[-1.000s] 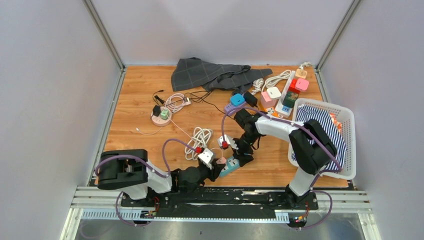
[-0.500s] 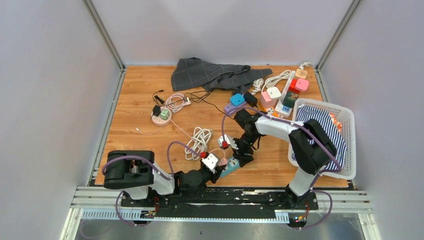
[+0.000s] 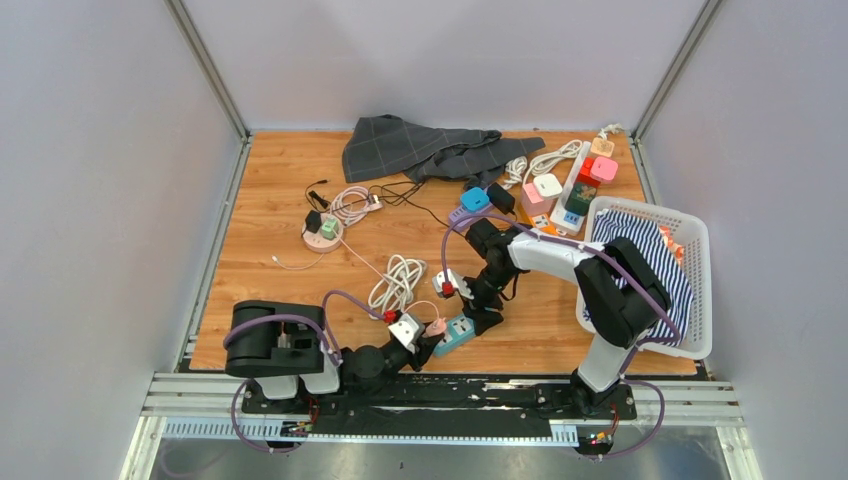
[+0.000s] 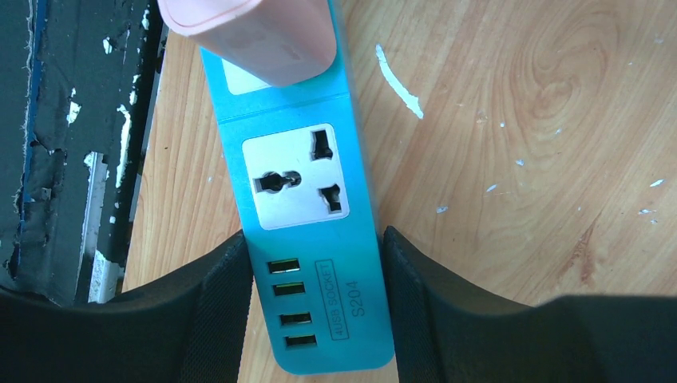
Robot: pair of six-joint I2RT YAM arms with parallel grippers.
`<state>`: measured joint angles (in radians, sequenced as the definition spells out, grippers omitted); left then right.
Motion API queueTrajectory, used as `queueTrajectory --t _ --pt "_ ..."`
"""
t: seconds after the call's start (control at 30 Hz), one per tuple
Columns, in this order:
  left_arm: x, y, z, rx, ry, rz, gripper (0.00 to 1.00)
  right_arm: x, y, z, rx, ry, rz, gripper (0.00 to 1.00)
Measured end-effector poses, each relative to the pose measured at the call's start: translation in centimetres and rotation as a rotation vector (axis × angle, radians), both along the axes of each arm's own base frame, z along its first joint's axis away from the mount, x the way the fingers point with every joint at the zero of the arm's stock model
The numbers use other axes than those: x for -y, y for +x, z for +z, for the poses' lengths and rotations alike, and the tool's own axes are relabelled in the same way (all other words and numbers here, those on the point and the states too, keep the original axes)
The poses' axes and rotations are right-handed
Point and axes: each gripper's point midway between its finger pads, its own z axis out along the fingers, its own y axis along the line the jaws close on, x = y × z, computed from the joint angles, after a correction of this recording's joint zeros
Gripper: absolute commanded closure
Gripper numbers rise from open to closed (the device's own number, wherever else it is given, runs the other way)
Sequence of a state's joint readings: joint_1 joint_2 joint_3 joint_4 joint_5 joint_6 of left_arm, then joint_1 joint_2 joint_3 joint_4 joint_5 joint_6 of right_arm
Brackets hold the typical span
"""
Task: Pull the plug off the socket
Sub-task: Remove the plug from the socket.
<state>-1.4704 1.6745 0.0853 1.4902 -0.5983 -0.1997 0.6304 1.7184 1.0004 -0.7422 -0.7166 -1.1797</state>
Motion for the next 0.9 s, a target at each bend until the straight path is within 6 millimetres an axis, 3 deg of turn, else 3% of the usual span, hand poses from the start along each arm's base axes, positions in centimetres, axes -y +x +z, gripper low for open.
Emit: queueTrajectory --t 0.2,0.5,0.9 --pt "0.3 0.3 0.1 0.001 -0.005 0.021 1.0 0.1 0.0 0.0 0.002 -0.005 0.0 1.0" --pt "1.0 1.1 0.0 -0.006 0.172 0.146 1.0 0.4 0.5 -0.1 0.028 -0.023 0.004 1.0" --pt "-0.3 0.4 0.2 -0.194 0.06 0.178 1.0 0.2 0.5 -0.1 0.021 -0.015 0.003 1.0"
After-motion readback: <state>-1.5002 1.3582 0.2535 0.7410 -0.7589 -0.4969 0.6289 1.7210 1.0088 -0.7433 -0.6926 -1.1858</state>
